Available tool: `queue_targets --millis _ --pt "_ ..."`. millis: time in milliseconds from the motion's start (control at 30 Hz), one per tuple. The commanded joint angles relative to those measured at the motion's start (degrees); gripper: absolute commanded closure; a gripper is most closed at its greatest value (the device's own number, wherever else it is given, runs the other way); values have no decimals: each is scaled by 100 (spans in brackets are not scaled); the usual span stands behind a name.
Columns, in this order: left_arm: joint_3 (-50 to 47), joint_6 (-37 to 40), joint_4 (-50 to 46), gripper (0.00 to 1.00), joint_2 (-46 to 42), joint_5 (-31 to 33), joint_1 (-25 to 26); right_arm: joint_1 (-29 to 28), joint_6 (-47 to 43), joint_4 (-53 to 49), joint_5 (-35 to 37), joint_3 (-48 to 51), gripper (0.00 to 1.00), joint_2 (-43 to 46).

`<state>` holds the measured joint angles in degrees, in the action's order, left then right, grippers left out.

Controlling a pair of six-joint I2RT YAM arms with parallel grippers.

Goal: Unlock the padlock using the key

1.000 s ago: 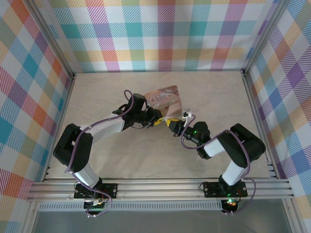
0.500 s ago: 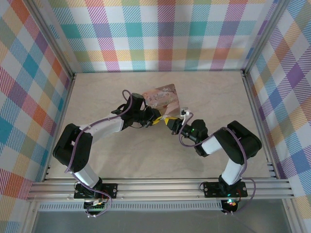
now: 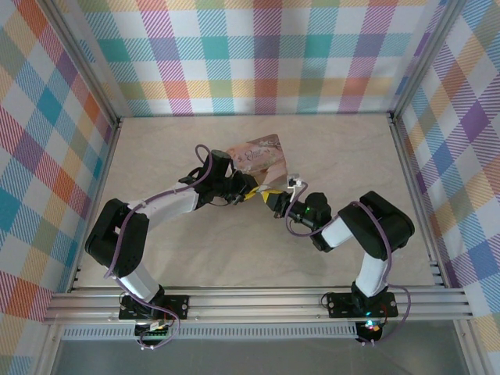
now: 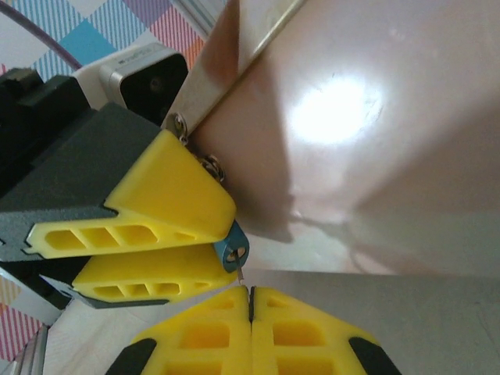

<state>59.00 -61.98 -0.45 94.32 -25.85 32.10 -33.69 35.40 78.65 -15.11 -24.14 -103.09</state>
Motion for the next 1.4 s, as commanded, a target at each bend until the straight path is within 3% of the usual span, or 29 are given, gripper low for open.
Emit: queue_targets --millis 0,733,1033,1367 --pt "26 -126 318 94 -274 -457 58 -91 18 194 -202 -91 100 -113" --pt "180 395 -361 95 -125 -494 90 -93 -439 73 47 -266 100 130" --pt "252 476 -492 95 -75 -535 117 -94 -1107 -549 131 -499 100 240" --pt "252 458 -518 95 -118 -519 139 -115 -1739 -464 206 -552 100 210"
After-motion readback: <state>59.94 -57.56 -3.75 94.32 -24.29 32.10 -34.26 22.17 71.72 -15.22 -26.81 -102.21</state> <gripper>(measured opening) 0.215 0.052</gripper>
